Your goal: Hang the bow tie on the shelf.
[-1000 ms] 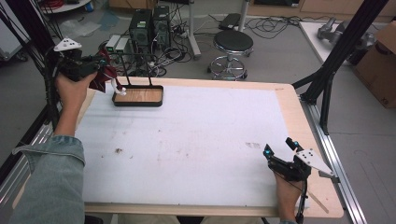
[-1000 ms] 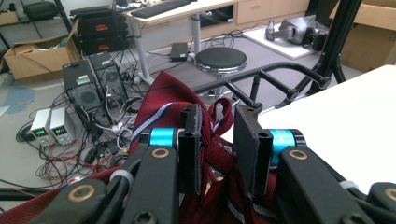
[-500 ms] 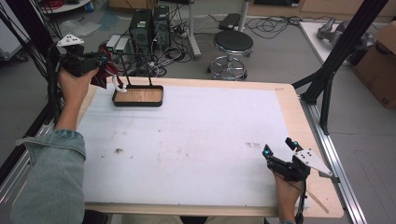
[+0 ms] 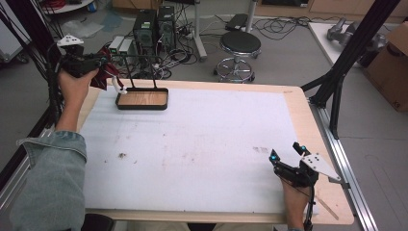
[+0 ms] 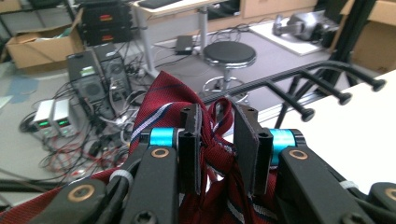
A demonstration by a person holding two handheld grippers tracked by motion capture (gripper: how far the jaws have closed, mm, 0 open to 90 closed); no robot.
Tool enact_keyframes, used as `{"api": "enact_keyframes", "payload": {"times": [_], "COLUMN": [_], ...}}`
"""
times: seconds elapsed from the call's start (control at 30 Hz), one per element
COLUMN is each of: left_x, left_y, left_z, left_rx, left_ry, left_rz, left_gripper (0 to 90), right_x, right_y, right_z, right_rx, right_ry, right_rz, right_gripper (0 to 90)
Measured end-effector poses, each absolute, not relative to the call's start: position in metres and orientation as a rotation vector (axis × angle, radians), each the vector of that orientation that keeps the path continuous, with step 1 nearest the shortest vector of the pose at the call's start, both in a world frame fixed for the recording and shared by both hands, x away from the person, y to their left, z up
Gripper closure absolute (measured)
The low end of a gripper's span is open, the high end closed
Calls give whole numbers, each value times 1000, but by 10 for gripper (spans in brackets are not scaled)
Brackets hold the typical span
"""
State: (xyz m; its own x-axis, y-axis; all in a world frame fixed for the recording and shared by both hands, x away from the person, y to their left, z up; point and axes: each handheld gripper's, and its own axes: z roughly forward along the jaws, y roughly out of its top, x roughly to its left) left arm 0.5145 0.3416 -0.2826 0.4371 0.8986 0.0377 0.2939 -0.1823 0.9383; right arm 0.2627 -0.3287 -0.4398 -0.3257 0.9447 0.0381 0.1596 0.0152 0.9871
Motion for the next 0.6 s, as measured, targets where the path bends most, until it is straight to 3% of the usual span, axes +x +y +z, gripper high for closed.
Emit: {"api": "enact_keyframes", "payload": {"times": [0.6], "left_x": [510], "left_y": [362], "left_z": [-293], "left_rx": [1698], "left_ry": [1119], "left_rz": [791], "left_gripper": [716], "right_x": [263], "right_y": [-328], "right_z": [-440], "right_rx": [1164], "right_ry": [1575], "right_rz": [1385], "right_gripper": [114]}}
